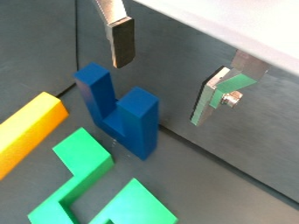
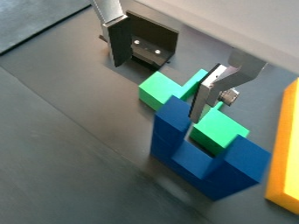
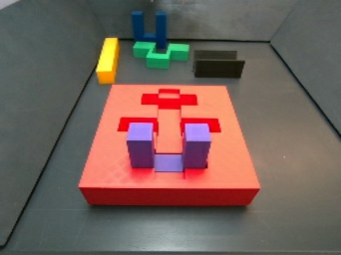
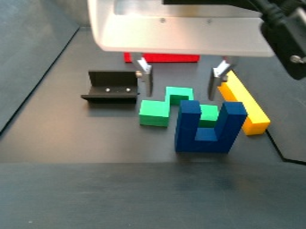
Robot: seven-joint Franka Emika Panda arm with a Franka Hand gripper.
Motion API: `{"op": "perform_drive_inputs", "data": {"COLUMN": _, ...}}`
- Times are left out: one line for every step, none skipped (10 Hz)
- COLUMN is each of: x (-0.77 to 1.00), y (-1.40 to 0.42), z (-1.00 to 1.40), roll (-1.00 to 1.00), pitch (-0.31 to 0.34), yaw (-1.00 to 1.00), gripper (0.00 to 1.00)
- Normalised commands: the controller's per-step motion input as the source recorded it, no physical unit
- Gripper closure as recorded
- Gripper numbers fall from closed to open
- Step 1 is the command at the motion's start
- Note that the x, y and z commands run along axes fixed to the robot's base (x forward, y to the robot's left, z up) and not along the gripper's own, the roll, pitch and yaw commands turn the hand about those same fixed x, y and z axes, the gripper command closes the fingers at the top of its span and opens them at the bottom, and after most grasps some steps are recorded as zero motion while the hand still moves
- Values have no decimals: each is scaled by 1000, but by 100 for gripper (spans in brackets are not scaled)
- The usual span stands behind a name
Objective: Pick up the blue object. Move up. Move to above the board. Insert the blue object.
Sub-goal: Pick up the blue object.
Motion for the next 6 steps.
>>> {"op": "perform_drive_inputs", "data": {"x": -126, "y": 0, "z": -40, "roll": 0, "pitch": 0, "yaw": -103, "gripper": 0}}
{"op": "perform_drive_inputs", "data": {"x": -97, "y": -3, "z": 0, "roll": 33, "pitch": 0, "yaw": -11, "gripper": 0}}
{"op": "perform_drive_inputs", "data": {"x": 6, "y": 0, "z": -34, "roll": 0, "pitch": 0, "yaw": 0, "gripper": 0}}
{"op": "perform_drive_inputs", "data": {"x": 60, "y": 0, "z": -389, "roll": -11, "pitch": 0, "yaw": 0, "gripper": 0}}
{"op": "perform_drive_inputs", "data": {"x": 91, "y": 0, "z": -486, "roll": -4, "pitch": 0, "yaw": 17, "gripper": 0}}
{"op": "perform_drive_inputs", "data": {"x": 63, "y": 6, "z": -366, "roll": 0, "pitch": 0, "yaw": 17, "gripper": 0}}
